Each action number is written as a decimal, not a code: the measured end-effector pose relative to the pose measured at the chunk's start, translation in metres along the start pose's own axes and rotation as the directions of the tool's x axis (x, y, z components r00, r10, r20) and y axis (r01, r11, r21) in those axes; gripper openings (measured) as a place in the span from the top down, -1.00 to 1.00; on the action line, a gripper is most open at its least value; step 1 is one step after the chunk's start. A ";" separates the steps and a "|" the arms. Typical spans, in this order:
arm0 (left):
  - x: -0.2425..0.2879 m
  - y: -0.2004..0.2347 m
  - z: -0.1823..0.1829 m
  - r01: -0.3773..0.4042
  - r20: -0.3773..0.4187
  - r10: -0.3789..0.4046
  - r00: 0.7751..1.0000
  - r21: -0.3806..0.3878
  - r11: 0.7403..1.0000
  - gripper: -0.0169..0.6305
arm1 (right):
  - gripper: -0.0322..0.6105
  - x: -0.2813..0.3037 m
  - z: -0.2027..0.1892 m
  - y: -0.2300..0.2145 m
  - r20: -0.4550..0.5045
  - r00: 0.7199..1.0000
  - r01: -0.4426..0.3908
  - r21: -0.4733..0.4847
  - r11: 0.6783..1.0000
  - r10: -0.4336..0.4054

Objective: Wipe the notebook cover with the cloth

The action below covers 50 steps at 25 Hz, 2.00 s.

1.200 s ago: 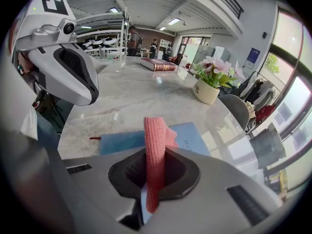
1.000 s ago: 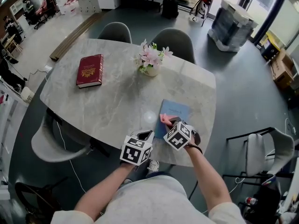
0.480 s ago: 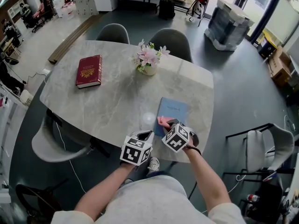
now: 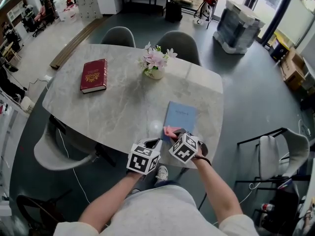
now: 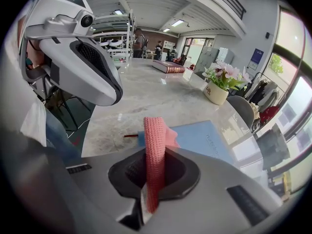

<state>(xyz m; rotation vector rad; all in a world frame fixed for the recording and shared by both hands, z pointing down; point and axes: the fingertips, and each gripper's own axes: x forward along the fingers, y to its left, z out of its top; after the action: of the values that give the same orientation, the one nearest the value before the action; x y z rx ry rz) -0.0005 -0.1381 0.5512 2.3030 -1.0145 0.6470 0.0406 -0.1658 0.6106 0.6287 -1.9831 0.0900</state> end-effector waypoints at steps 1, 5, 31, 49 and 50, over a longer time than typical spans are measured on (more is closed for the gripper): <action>-0.001 0.000 -0.001 -0.001 0.000 0.001 1.000 0.001 1.000 0.93 | 0.85 0.000 0.000 0.002 -0.001 1.000 -0.002 0.000 1.000 0.002; -0.005 -0.001 -0.005 -0.001 -0.003 0.001 1.000 0.005 1.000 0.93 | 0.85 -0.002 -0.003 0.011 -0.003 1.000 -0.007 0.002 1.000 0.007; -0.017 -0.022 -0.019 0.031 -0.009 -0.030 0.999 0.025 0.999 0.93 | 0.85 -0.022 -0.014 0.053 0.006 0.999 -0.040 -0.013 0.999 0.040; -0.009 -0.013 -0.007 0.018 0.026 -0.018 1.000 -0.009 1.000 0.93 | 0.85 -0.059 0.014 -0.002 0.033 0.999 0.027 -0.134 0.991 -0.023; -0.008 -0.012 -0.006 0.017 0.030 -0.017 0.999 -0.012 1.000 0.93 | 0.85 -0.058 0.016 -0.005 0.030 0.999 0.028 -0.144 0.989 -0.024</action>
<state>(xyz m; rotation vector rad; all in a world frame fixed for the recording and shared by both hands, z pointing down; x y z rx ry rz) 0.0029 -0.1236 0.5473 2.3142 -1.0085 0.6000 0.0513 -0.1528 0.5523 0.5641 -1.9873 -0.0784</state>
